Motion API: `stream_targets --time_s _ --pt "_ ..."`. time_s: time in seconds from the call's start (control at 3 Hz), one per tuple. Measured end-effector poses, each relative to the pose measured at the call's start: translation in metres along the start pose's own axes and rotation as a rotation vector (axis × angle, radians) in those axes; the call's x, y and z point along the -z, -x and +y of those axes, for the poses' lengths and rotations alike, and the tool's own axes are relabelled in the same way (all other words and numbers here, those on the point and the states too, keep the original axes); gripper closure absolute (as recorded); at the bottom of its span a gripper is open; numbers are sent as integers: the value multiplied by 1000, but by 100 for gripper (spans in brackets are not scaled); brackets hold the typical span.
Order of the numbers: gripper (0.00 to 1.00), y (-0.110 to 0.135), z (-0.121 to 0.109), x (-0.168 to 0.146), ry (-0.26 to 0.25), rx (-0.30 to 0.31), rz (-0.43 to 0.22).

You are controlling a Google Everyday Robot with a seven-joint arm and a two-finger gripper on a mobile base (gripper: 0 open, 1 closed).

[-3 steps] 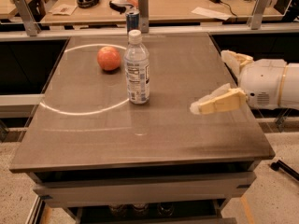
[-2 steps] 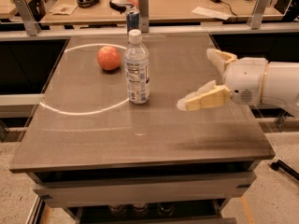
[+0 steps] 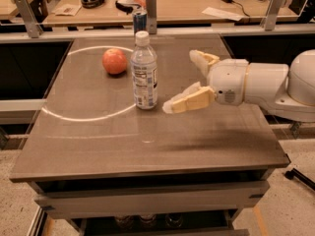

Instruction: Pick blue plastic bottle

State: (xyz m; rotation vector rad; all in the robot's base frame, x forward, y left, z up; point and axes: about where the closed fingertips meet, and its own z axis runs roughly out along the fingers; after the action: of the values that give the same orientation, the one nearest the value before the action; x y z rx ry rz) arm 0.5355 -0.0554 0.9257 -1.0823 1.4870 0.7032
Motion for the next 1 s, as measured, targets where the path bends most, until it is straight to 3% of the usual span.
stream_targets --time_s 1.0 --pt "0 -8 -5 -64 116 -7 -59"
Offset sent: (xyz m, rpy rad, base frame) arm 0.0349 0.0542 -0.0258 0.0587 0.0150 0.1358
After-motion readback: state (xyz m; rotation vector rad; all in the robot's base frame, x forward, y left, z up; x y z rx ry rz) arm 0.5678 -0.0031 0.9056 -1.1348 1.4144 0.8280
